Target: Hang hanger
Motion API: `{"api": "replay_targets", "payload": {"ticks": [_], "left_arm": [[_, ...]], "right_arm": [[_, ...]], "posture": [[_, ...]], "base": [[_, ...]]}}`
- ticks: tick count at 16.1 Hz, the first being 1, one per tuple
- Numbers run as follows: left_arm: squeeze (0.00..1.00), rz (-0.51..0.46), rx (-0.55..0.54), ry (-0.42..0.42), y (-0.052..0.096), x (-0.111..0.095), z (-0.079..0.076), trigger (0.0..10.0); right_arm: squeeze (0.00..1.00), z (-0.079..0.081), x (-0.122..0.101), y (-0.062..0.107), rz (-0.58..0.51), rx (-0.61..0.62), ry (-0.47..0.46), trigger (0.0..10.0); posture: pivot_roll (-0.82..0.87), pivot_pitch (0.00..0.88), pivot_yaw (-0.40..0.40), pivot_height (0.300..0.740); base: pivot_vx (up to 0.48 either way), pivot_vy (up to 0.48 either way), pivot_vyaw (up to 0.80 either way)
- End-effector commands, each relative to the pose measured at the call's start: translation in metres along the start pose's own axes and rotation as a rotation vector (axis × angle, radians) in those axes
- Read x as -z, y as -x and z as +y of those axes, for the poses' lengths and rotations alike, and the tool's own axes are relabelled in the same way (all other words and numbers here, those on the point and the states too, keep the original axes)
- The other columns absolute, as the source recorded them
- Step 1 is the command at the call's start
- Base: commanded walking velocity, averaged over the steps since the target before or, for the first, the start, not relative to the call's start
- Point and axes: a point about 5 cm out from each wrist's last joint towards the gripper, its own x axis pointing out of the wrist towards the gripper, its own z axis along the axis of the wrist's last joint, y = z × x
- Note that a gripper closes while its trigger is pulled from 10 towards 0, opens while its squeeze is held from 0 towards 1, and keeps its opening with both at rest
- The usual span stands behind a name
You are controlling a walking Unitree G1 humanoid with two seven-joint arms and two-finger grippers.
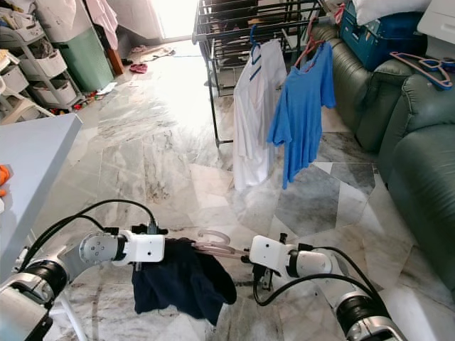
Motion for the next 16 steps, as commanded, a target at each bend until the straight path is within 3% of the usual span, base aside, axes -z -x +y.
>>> {"api": "replay_targets", "payload": {"ticks": [1,11,13,14,15,16], "left_arm": [[0.0,0.035,0.03,0.012,0.006,0.01,-0.004,0.0],[0.0,0.028,0.06,-0.001,0.001,0.003,-0.002,0.0],[0.0,0.017,0.064,-0.007,-0.001,0.0,-0.002,4.7],[0.0,0.009,0.061,-0.006,-0.002,-0.002,-0.002,9.2],[1.0,-0.006,0.069,0.015,-0.004,-0.004,-0.002,10.0],[1.0,-0.01,0.072,0.016,-0.004,-0.005,-0.002,10.0]], "right_arm": [[0.0,-0.004,-0.007,0.0,-0.044,0.022,0.008,0.0],[0.0,0.0,-0.006,-0.004,-0.023,0.001,0.01,0.0],[0.0,0.001,-0.007,-0.006,-0.024,-0.006,0.011,0.0],[0.0,0.001,-0.007,-0.007,-0.024,-0.006,0.01,0.0],[0.0,0.002,-0.007,-0.007,-0.024,-0.009,0.011,0.0],[0.0,0.002,-0.007,-0.007,-0.023,-0.009,0.011,0.0]], "posture": [[-0.19,0.0,0.152,0.74],[-0.19,0.0,0.149,0.74],[-0.19,0.0,0.149,0.74],[-0.19,0.0,0.148,0.74],[-0.19,0.0,0.149,0.74],[-0.19,0.0,0.148,0.74]], "base": [[0.0,0.0,0.0],[0.0,0.0,0.0],[0.0,0.0,0.0],[0.0,0.0,0.0],[0.0,0.0,0.0],[0.0,0.0,0.0]]}}
